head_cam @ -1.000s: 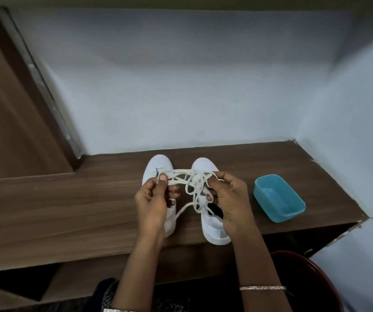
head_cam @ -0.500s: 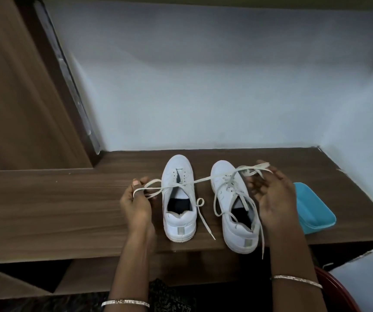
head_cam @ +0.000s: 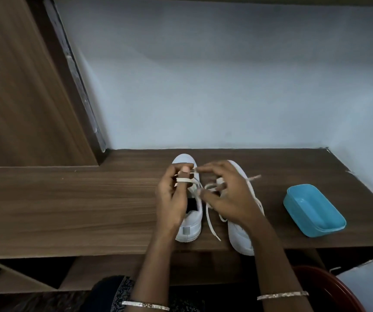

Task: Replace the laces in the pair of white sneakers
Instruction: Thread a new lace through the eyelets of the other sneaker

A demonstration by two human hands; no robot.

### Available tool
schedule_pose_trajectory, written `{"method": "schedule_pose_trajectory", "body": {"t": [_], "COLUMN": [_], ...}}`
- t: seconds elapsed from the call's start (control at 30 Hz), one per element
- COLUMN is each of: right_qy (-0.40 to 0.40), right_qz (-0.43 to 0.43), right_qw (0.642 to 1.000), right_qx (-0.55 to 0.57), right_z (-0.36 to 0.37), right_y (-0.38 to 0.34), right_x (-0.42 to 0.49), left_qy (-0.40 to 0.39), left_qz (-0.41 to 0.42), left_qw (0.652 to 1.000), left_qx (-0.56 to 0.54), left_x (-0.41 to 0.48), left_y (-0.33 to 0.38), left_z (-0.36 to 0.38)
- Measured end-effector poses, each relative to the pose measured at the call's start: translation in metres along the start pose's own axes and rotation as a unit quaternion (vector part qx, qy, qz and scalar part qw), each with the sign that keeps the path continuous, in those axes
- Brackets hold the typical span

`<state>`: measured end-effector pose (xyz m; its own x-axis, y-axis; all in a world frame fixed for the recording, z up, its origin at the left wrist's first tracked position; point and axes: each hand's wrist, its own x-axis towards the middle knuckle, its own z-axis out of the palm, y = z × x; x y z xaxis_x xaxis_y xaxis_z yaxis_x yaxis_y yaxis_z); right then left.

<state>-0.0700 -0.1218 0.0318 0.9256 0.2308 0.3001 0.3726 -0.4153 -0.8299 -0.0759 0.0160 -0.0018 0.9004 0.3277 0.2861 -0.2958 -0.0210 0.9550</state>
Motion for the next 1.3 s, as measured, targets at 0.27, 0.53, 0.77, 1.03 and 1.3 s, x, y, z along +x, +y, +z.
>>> {"method": "schedule_pose_trajectory", "body": {"t": [0.27,0.53,0.77,1.03,1.3], "right_qy": [0.053,0.157,0.319,0.035,-0.040], "right_qz": [-0.009,0.178,0.275,0.111,0.111], "right_qw": [0.996,0.871,0.831,0.993,0.981], "right_qx": [0.068,0.431,0.365,0.024,0.155], "right_z": [0.012,-0.045,-0.079,-0.037,-0.003], "right_y": [0.018,0.027,0.058,-0.002,-0.024], "right_x": [0.001,0.008,0.006,0.000,-0.012], "left_qy": [0.068,0.201,0.264,0.087,-0.051], "left_qz": [0.038,0.047,-0.050,0.066,0.032], "left_qw": [0.994,0.962,0.957,0.970,0.978], "left_qx": [0.072,0.179,0.111,0.216,0.200], "left_x": [0.004,0.026,0.025,0.008,0.002], "left_y": [-0.009,-0.038,-0.030,0.013,0.040], "left_z": [-0.004,-0.036,-0.047,-0.002,-0.009]}}
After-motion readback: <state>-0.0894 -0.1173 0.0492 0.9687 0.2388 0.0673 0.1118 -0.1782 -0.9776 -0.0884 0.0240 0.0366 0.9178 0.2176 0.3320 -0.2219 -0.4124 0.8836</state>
